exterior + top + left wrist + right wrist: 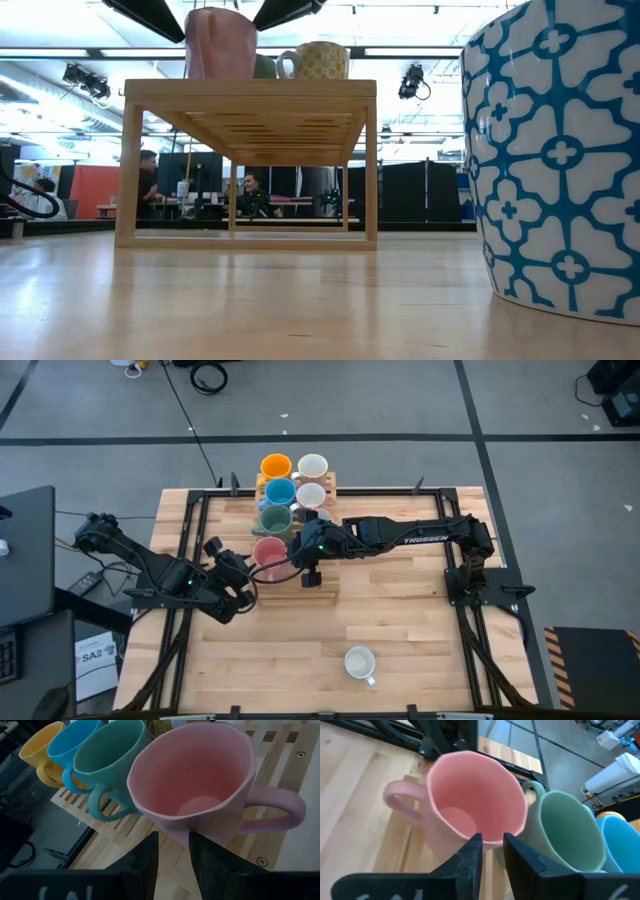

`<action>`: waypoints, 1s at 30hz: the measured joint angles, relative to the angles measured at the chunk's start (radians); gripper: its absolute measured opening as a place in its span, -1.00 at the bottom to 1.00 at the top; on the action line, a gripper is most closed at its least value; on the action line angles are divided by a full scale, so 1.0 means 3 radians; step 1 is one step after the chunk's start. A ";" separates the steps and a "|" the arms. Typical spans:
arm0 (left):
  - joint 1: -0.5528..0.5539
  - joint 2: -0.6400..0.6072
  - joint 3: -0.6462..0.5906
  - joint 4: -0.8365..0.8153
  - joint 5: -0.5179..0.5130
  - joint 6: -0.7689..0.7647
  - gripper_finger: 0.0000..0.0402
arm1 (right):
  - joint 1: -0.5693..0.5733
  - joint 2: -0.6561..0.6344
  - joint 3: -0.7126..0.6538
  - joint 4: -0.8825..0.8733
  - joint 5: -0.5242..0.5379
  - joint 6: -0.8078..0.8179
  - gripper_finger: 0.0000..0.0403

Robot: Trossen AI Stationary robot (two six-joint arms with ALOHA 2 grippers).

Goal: Place coffee mugs
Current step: Put the pink mug on the shelf

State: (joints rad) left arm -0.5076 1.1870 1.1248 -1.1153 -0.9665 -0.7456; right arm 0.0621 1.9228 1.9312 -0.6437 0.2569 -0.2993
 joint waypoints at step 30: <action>0.0003 0.0001 0.0000 0.0031 0.0279 -0.0003 -0.42 | -0.0046 0.0016 -0.0001 -0.0022 0.0390 -0.0210 -0.64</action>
State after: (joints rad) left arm -0.5068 1.1873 1.1248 -1.1059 -0.8827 -0.7465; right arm 0.0484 1.9278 1.9308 -0.6504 0.3741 -0.3624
